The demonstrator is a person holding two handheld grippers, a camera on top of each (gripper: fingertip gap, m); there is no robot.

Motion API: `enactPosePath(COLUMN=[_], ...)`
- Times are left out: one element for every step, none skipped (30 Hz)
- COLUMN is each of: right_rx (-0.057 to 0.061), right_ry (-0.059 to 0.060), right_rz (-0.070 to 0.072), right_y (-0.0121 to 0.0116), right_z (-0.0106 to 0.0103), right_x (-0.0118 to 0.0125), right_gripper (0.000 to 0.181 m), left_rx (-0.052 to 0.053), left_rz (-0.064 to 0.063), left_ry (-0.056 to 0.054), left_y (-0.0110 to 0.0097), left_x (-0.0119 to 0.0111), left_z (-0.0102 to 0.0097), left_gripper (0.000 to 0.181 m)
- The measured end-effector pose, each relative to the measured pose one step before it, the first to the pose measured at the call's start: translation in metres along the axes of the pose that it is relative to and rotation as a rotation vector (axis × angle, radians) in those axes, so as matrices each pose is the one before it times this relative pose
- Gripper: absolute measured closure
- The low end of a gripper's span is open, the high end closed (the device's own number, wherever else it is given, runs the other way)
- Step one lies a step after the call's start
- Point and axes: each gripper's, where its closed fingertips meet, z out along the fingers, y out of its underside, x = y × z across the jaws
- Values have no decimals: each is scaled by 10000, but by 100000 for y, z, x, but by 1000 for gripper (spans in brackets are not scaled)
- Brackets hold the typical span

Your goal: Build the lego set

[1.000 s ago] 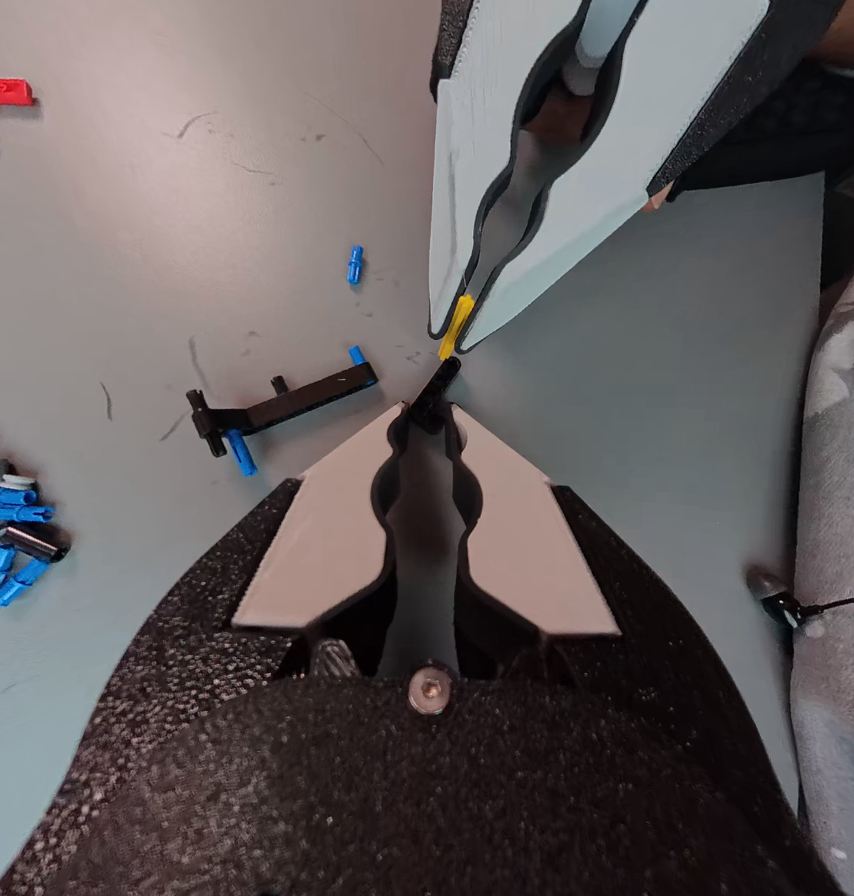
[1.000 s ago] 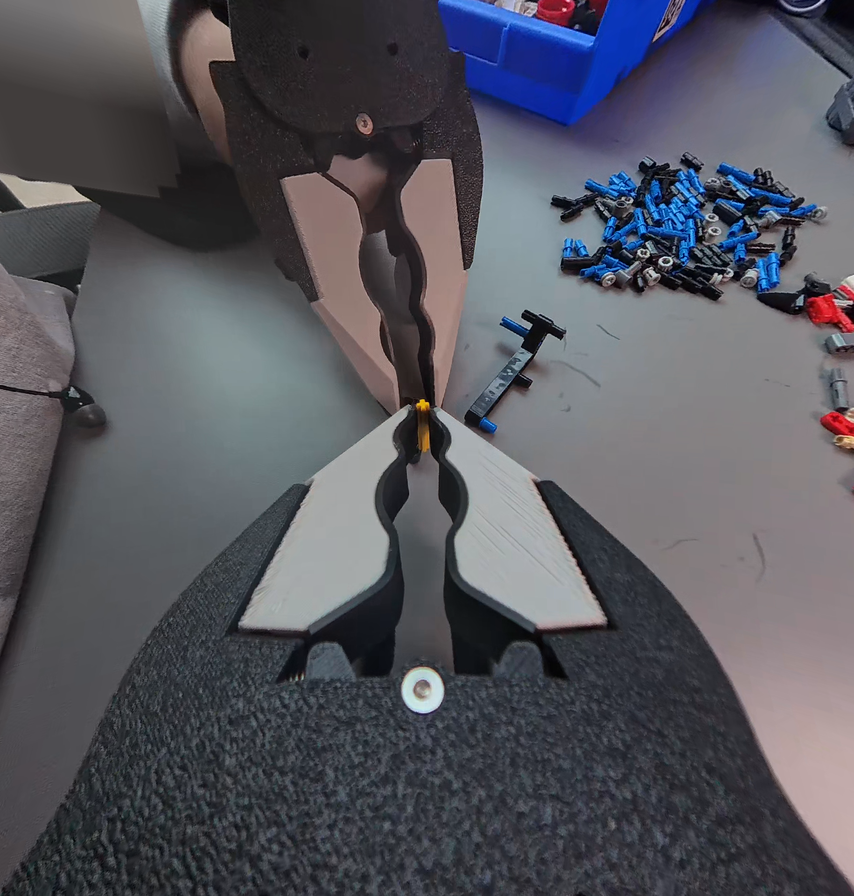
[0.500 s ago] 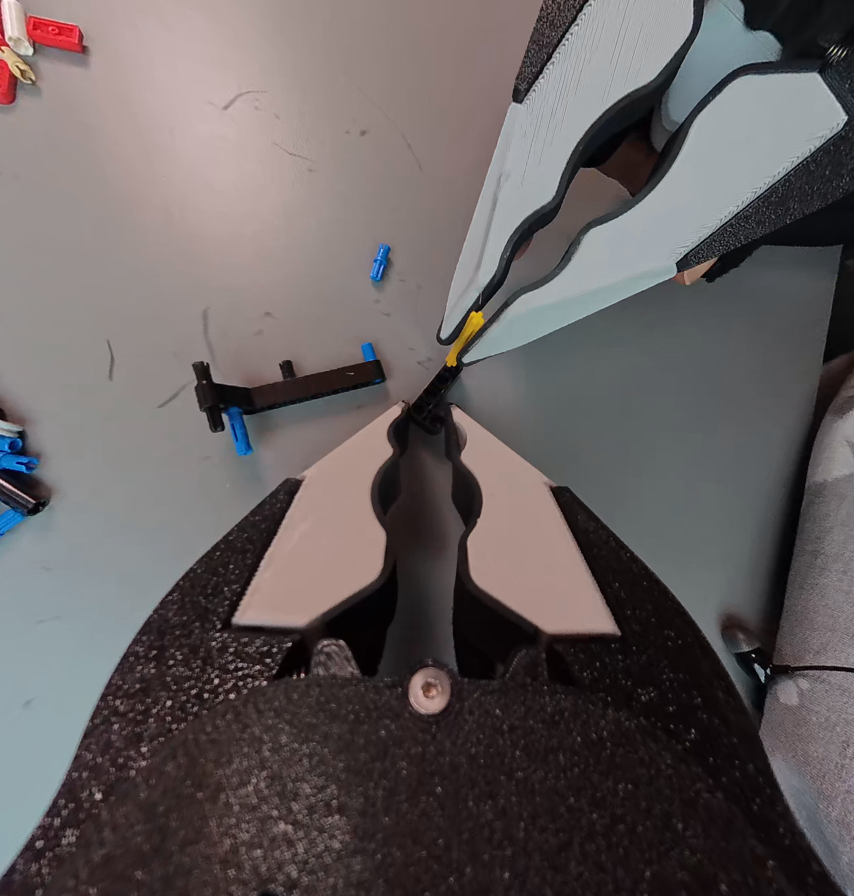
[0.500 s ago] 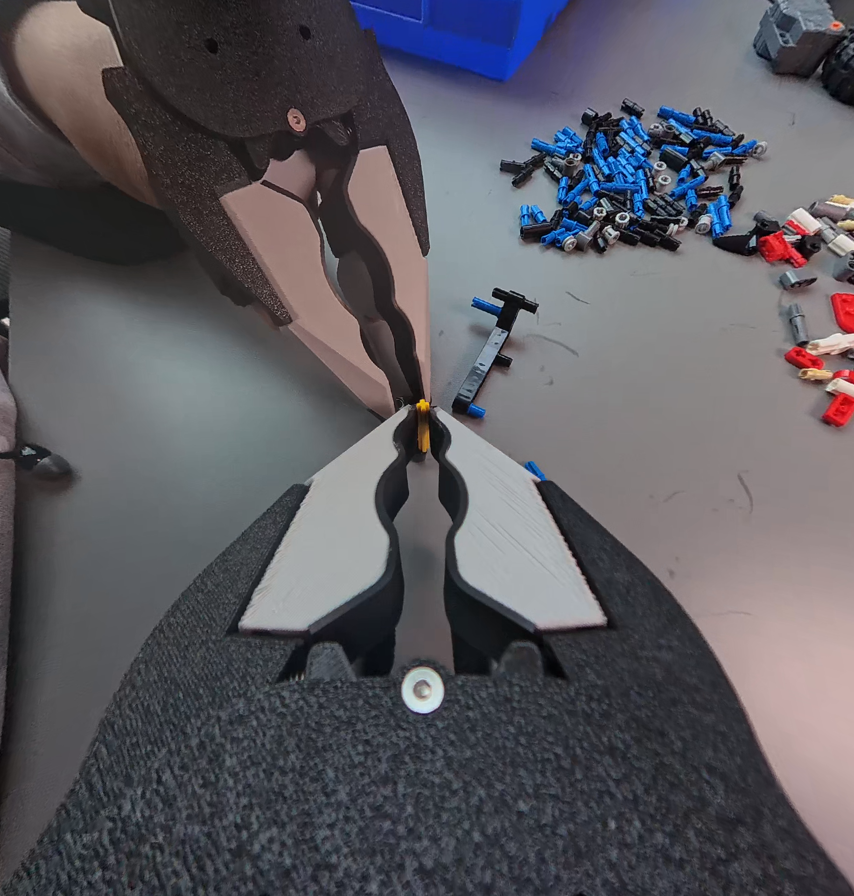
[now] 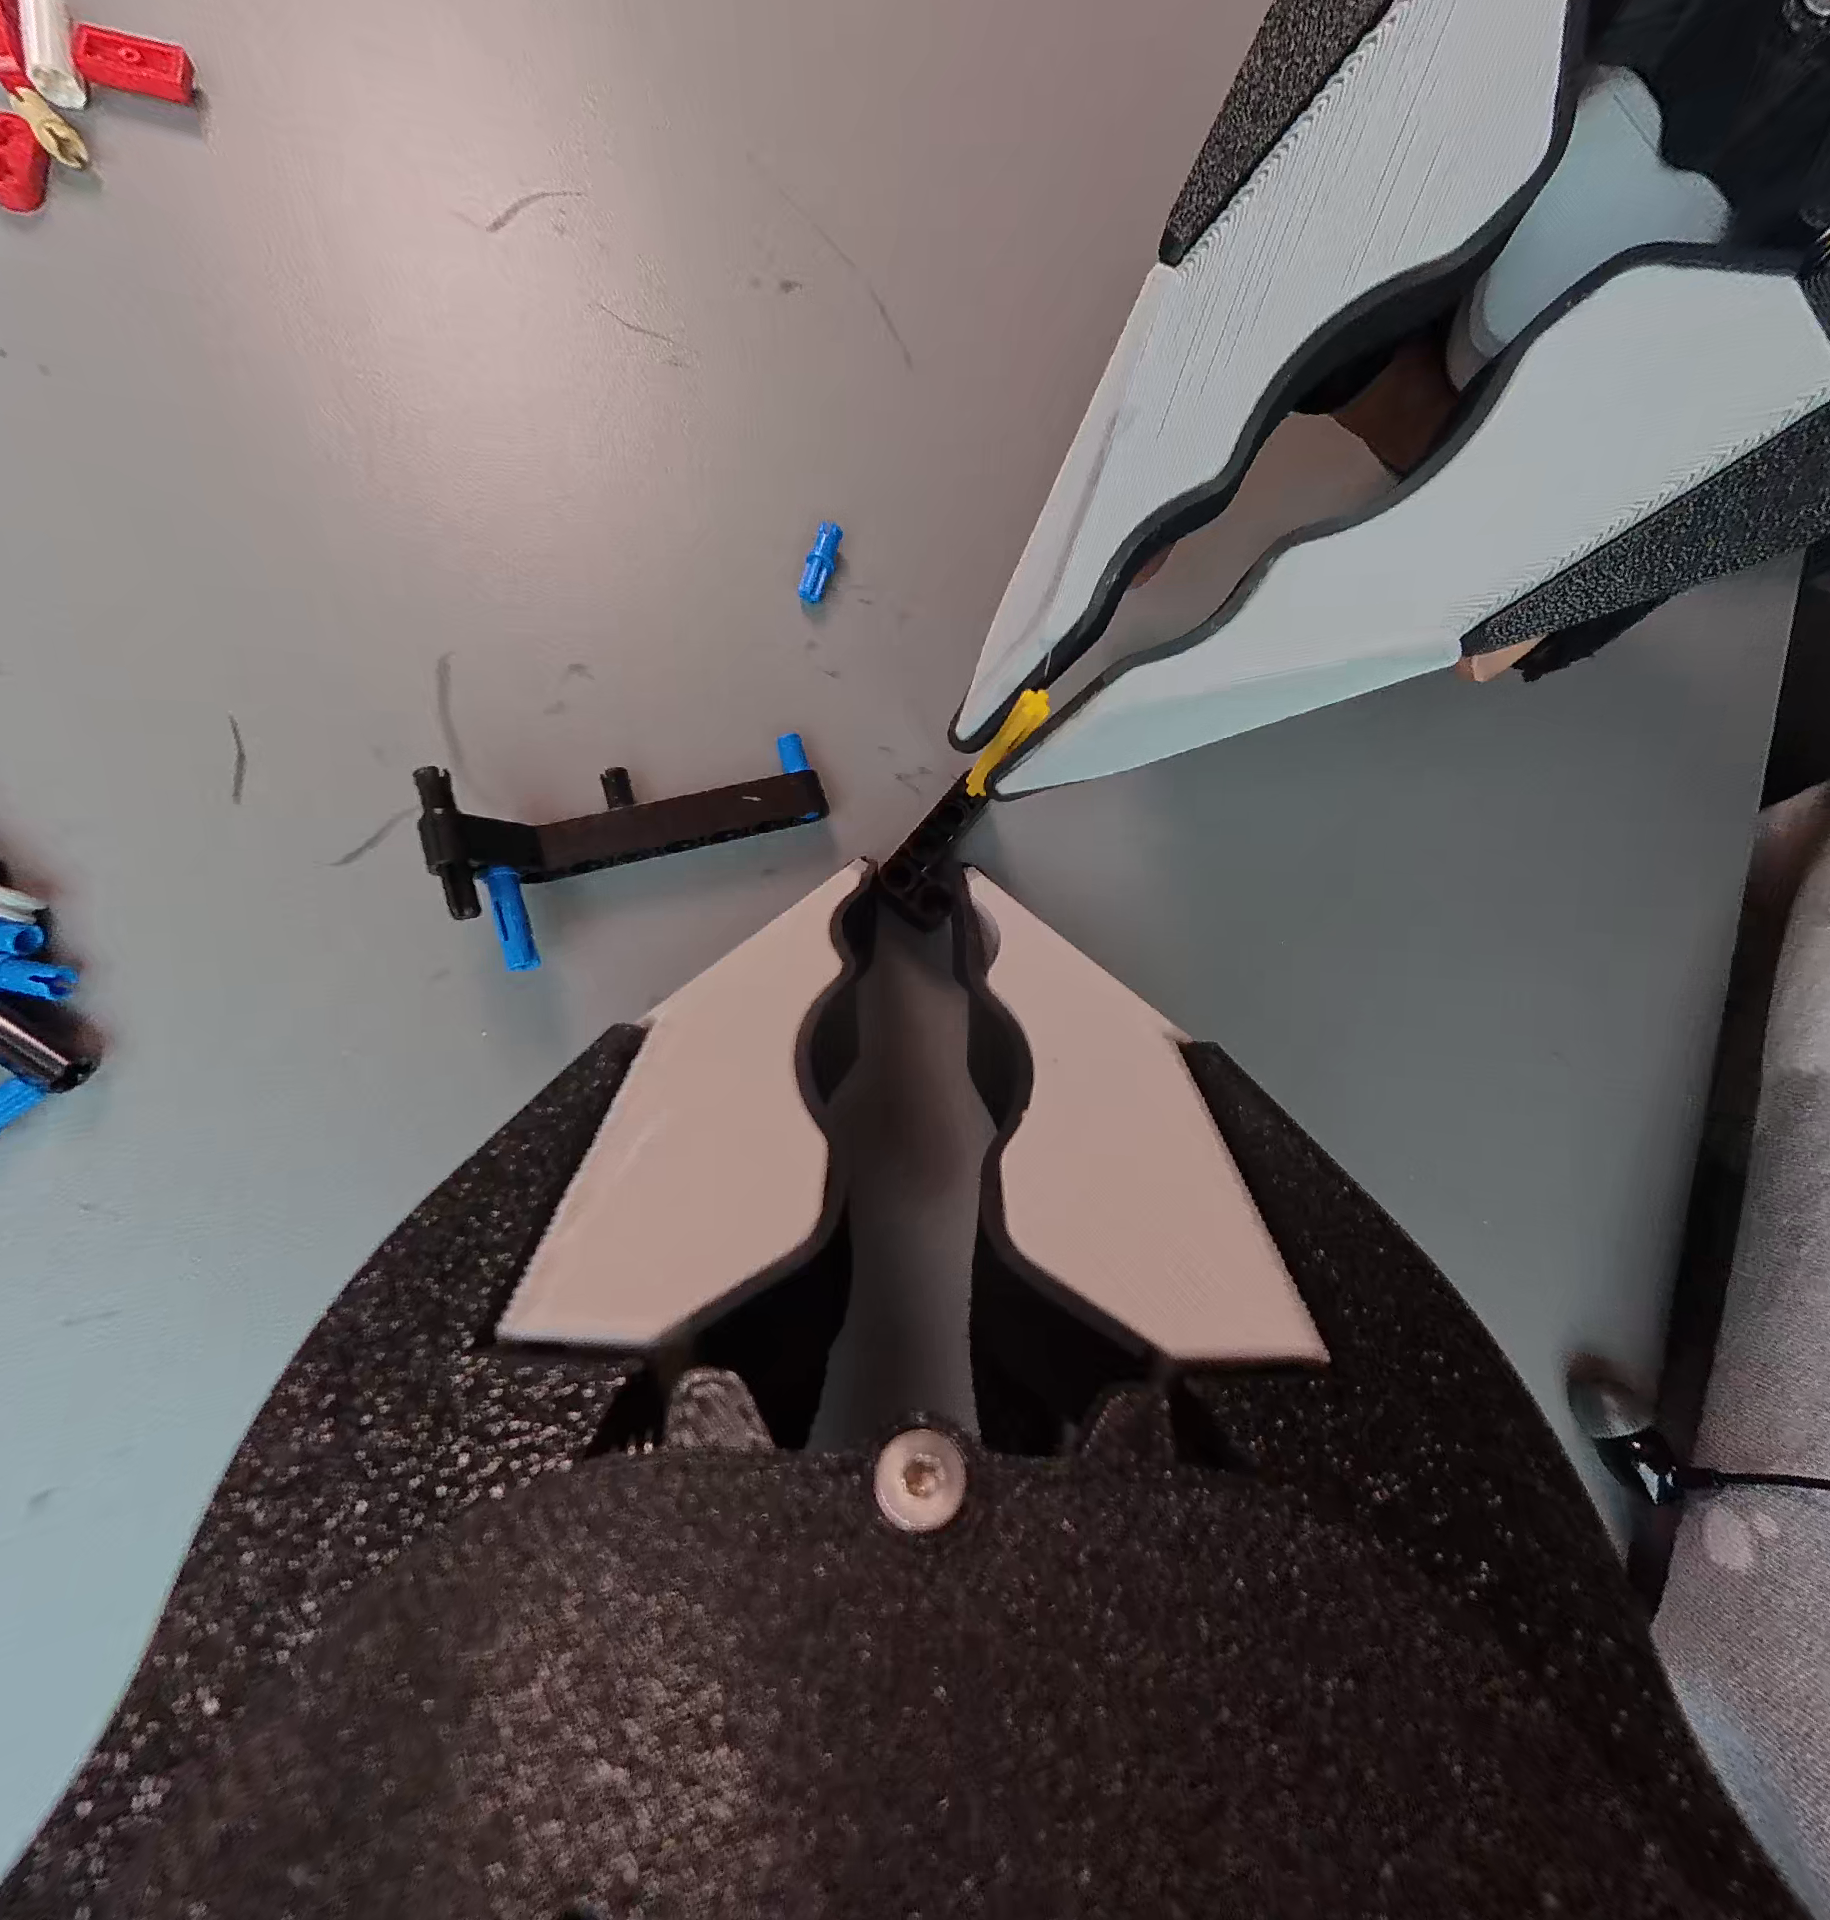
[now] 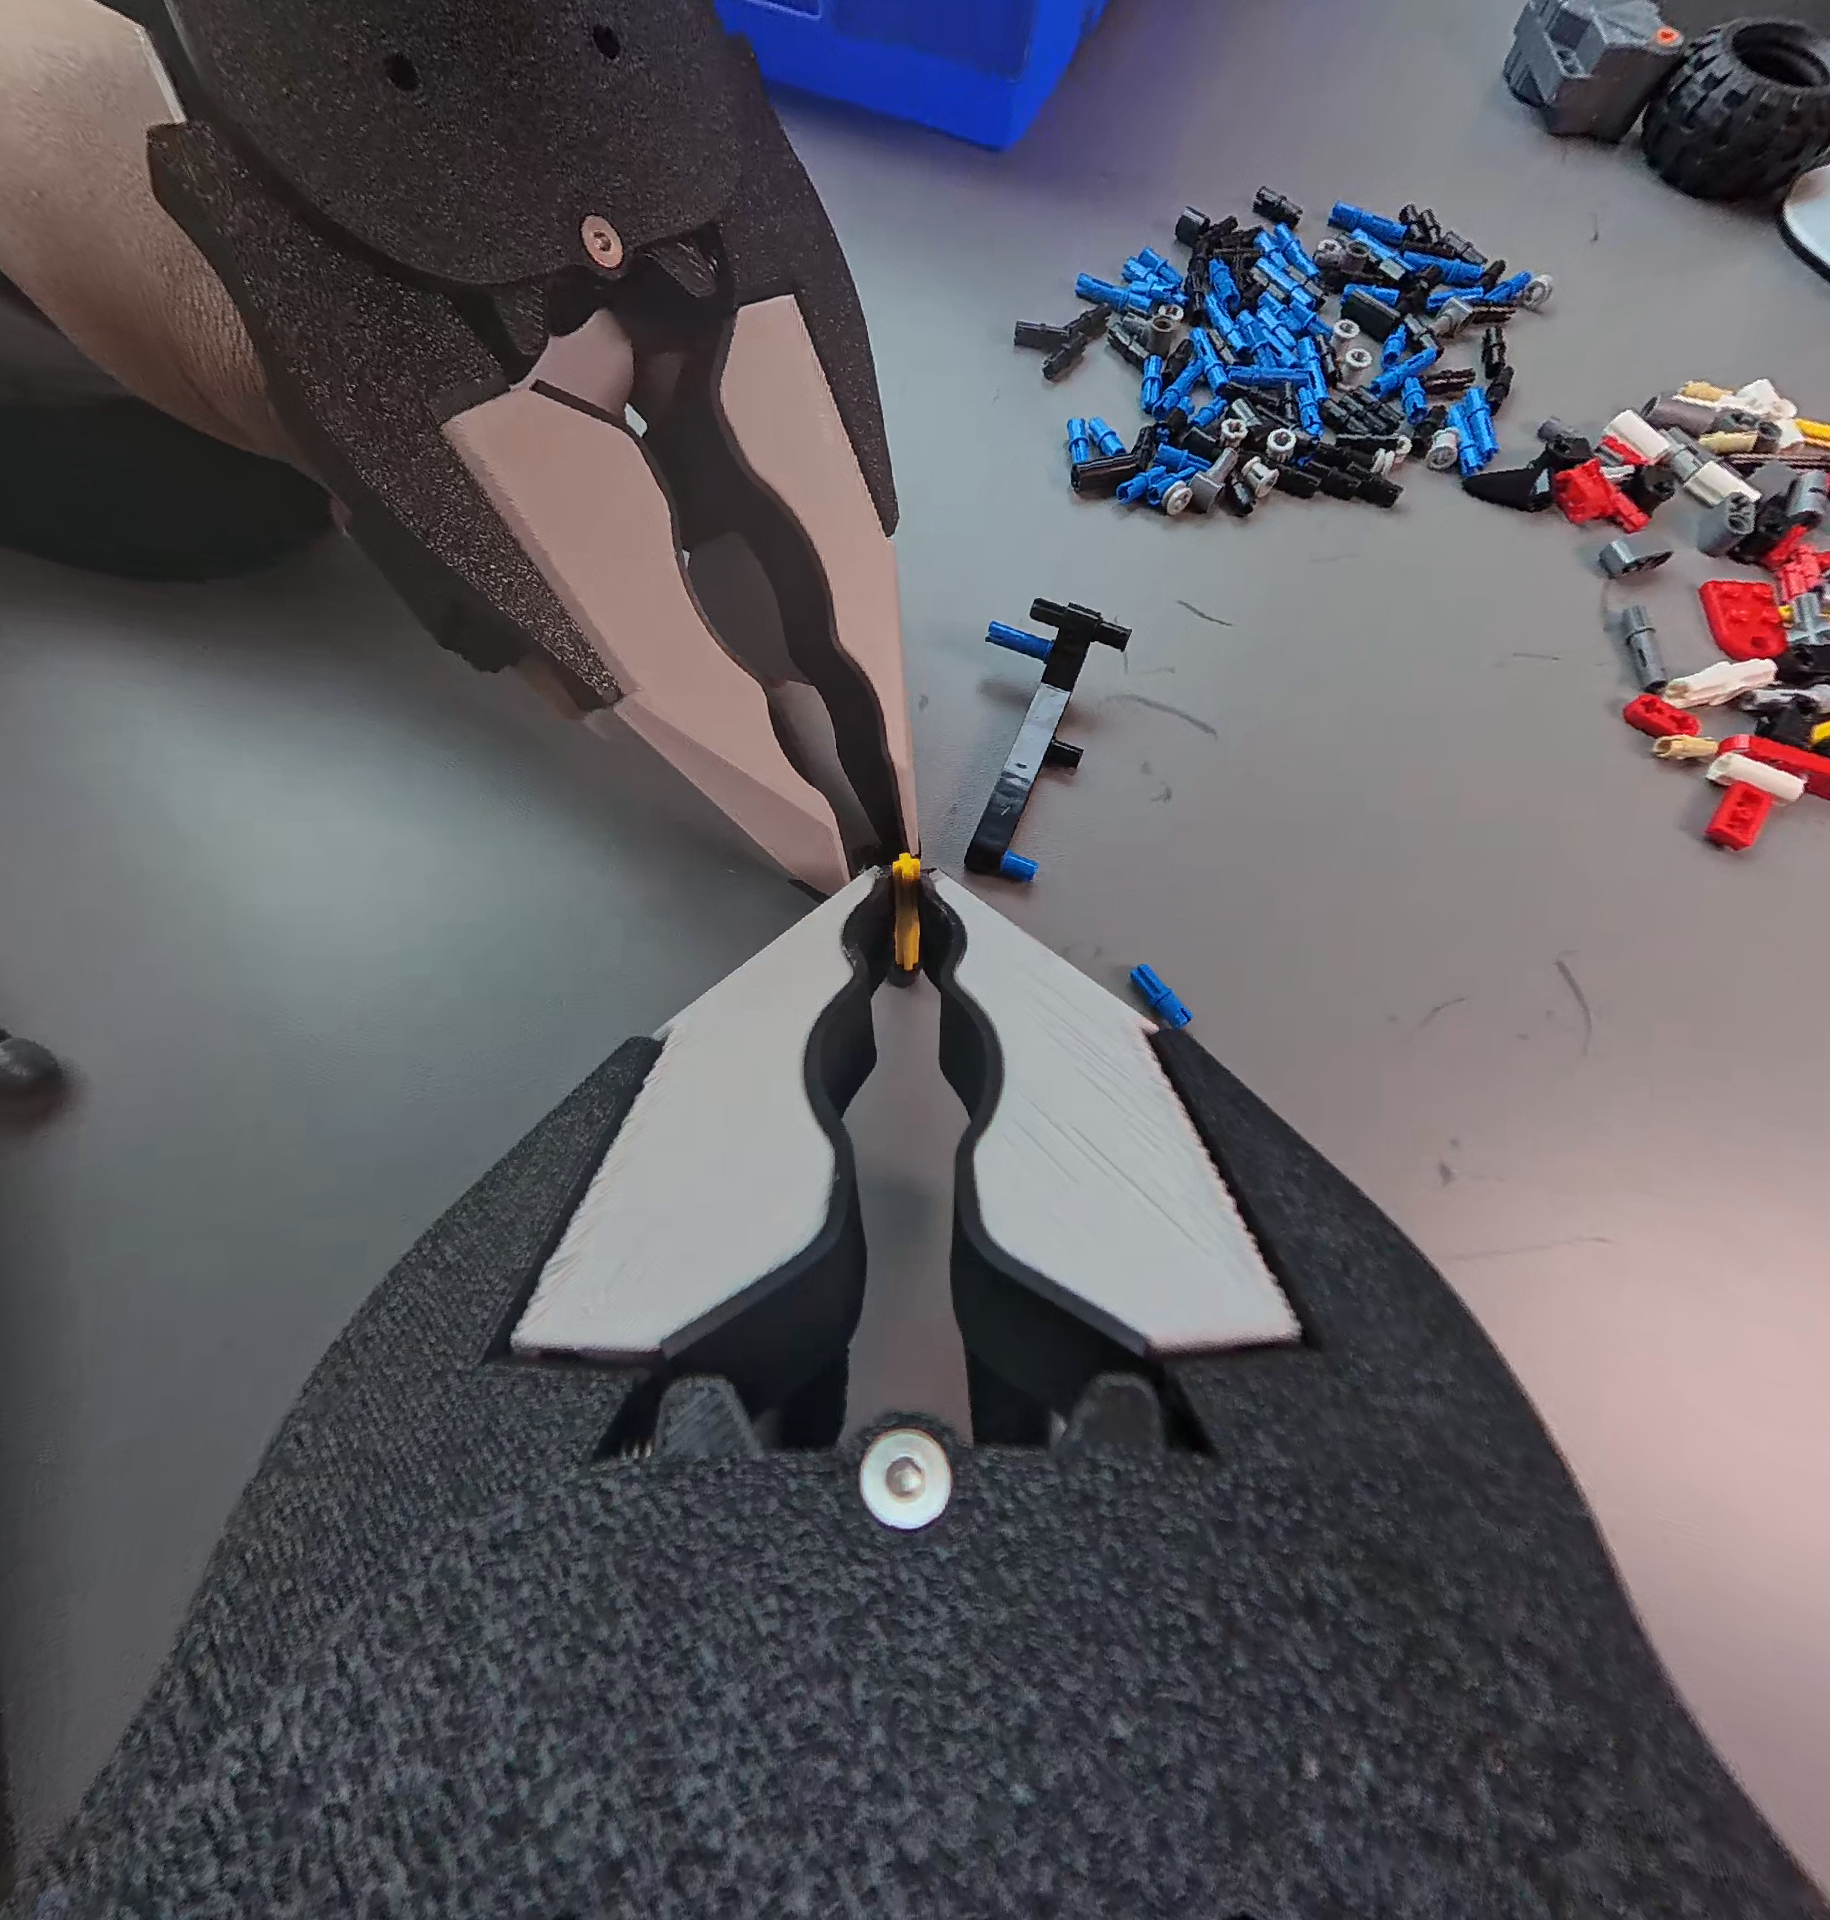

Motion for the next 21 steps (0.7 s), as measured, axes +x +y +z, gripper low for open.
enactPosePath(right_rx=[-9, -4, -2, 6, 15, 4, -7, -1, 2, 11, 8, 1, -2, 1, -4, -3, -12, -7, 2, -3, -7], right_ry=[-45, -45, -42, -64, -71, -44, -28, -4, 28, 63, 96, 134, 131, 106, 79, 63, 37, 18, -5, -19, -27], right_rz=[97, 71, 55, 86, 130, 60, 9, -33, -68, -94, -122, -181, -190, -154, -129, -101, -90, -52, -6, 5, 13], right_y=[26, 36, 20, 15, 23, 32, 22, 28, 12, 18, 2, 3, 6, -13, 5, 6, 11, 23, 24, 5, 7], right_z=[-20, -8, 9, 3, -5, -19, -6, 1, -12, -12, -8, 6, 26, 25, 21, 20, 8, -4, -17, -1, 22], right_x=[-9, -20, -17, 12, 35, 11, -14, -40, -32, -32, -9, -27, -47, -28, -42, -24, -48, -30, -12, -20, -9], right_gripper=[177, 177, 177, 177, 177, 177, 177, 177, 177, 177, 177, 177, 177, 177, 177, 177, 177, 177, 177, 177, 177], left_rx=[-2, -10, -12, -10, -7, -7, -7, -4, -3, -2, 1, -1, -5, -7, -8, -6, -6, -4, -3, -3, -4], left_rz=[-3, 27, 40, 30, 23, 10, -7, -12, -13, -14, -20, -7, 4, 3, 6, -1, -7, -10, -8, -5, 4], left_ry=[2, -23, -35, -34, -27, -17, -11, -14, -16, -15, -10, -9, -9, -8, -5, 0, 0, -4, -10, -12, -9], left_y=[14, 16, 10, 11, 7, 14, 6, 15, 1, 5, -2, 14, -4, 1, 7, -1, 8, 0, 6, 1, 8], left_x=[-5, -2, -6, -5, 2, -3, -4, 1, -6, 3, 0, -3, -6, 1, -4, 1, 5, -5, 6, -6, -1], left_z=[0, 6, 5, 1, 13, -1, 1, 6, 3, 1, 1, 3, -5, 7, 0, 5, -4, 1, 0, 3, -1], left_gripper=[168, 168, 168, 168, 168, 168, 168, 168, 168, 168, 169, 168, 169, 168, 168, 168, 168, 168, 168, 168, 168])
